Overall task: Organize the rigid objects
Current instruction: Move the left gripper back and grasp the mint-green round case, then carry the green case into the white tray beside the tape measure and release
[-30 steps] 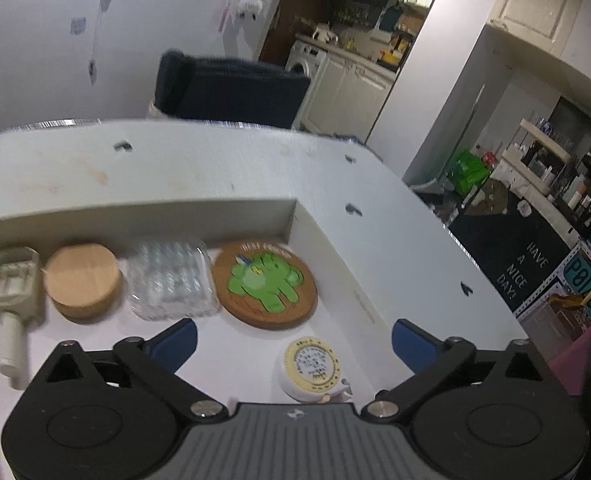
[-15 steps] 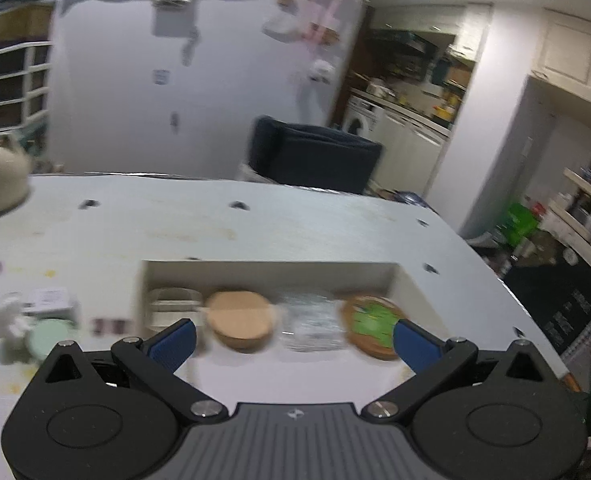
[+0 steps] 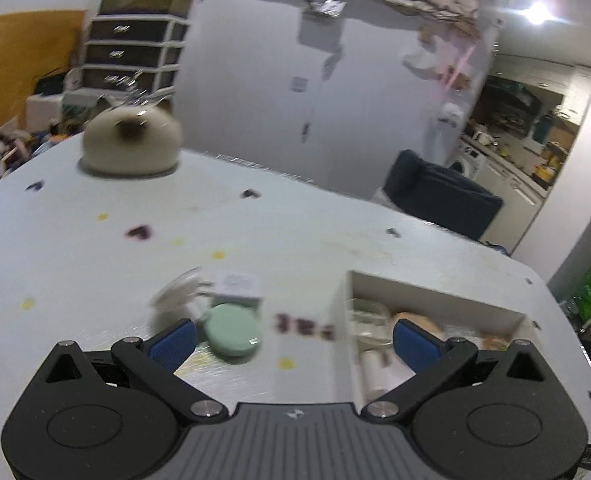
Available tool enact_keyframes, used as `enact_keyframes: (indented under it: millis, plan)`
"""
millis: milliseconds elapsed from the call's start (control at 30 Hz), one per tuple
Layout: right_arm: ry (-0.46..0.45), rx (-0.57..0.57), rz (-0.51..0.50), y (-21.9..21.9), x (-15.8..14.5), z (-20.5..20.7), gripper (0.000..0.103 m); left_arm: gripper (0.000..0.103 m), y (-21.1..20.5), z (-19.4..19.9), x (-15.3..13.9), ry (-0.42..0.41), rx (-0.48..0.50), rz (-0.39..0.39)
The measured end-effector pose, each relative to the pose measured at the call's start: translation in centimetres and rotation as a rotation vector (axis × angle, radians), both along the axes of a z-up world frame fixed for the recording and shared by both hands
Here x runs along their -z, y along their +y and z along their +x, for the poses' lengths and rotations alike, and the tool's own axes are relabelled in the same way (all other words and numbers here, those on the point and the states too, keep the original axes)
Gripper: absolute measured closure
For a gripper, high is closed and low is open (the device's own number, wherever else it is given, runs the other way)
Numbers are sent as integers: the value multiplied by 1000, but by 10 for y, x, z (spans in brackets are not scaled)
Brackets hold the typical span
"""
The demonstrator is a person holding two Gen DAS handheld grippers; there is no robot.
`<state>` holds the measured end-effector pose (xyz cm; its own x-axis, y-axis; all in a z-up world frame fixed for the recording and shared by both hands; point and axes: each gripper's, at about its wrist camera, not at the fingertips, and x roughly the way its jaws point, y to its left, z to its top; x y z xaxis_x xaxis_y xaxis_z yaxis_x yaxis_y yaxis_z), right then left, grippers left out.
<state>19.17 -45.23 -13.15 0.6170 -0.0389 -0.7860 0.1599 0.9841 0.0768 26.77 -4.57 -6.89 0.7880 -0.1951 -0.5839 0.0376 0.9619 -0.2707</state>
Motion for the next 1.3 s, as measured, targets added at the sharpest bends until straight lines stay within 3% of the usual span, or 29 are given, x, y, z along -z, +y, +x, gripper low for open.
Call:
enact_keyframes:
  millis: [200, 300, 667, 800, 933, 1300]
  plan:
    - [1, 3, -2, 1, 0, 0, 96, 28, 11, 8, 29, 65, -1, 30]
    - [1, 3, -4, 1, 0, 0, 96, 35, 7, 15, 44, 91, 28, 50]
    - [1, 9, 3, 1, 0, 0, 96, 39, -3, 53, 67, 77, 57, 172]
    - [2, 11, 4, 1, 0, 1, 96, 49, -2, 65, 68, 59, 52, 208]
    - [2, 10, 4, 1, 0, 1, 96, 50, -4, 68, 68, 55, 54, 229]
    - [2, 10, 2, 1, 1, 1, 96, 51, -1, 46, 60, 58, 45, 176]
